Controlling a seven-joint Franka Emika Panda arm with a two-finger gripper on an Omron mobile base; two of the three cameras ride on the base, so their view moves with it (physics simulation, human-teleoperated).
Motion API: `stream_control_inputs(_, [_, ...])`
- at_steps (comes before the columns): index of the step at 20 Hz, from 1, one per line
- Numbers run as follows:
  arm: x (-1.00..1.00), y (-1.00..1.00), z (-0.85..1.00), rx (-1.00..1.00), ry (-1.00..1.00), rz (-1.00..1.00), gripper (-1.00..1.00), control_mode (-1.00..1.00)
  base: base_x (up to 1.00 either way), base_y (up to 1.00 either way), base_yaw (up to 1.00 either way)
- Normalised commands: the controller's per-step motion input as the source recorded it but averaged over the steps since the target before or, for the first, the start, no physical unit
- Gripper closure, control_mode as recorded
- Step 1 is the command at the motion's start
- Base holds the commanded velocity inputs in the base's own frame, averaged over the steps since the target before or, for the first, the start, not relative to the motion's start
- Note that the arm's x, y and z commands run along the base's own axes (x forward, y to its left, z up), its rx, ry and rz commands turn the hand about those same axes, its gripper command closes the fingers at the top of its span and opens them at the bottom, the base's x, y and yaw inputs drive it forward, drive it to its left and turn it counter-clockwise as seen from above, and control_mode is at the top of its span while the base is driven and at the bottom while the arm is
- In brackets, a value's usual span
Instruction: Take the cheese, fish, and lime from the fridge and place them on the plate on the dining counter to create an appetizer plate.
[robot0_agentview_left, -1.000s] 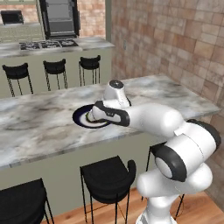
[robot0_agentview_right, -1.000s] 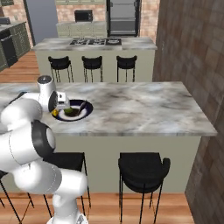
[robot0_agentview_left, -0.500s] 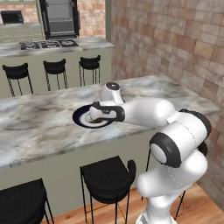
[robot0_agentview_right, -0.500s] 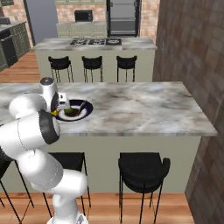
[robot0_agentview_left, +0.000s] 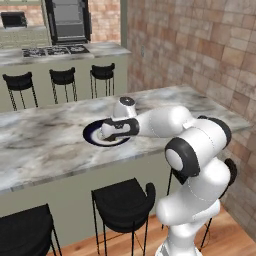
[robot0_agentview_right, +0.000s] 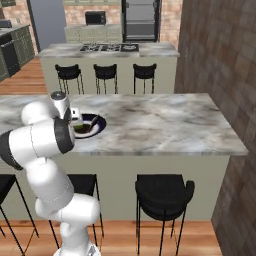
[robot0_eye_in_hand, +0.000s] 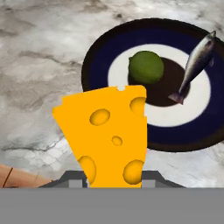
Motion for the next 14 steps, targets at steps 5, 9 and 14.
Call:
stream_control_inputs(5, [0.34,0.16,-0.25,0.00,0.00,0.00,1.00,-1.00,0.00,0.00,0.00])
stream_control_inputs(9, [0.34,0.16,-0.23,0.00,0.00,0.00,1.00,-1.00,0.00,0.00,0.00])
stream_control_inputs(14, [0.32,0.04,-0.20,0.00,0.00,0.00,1.00,-1.00,0.00,0.00,0.00])
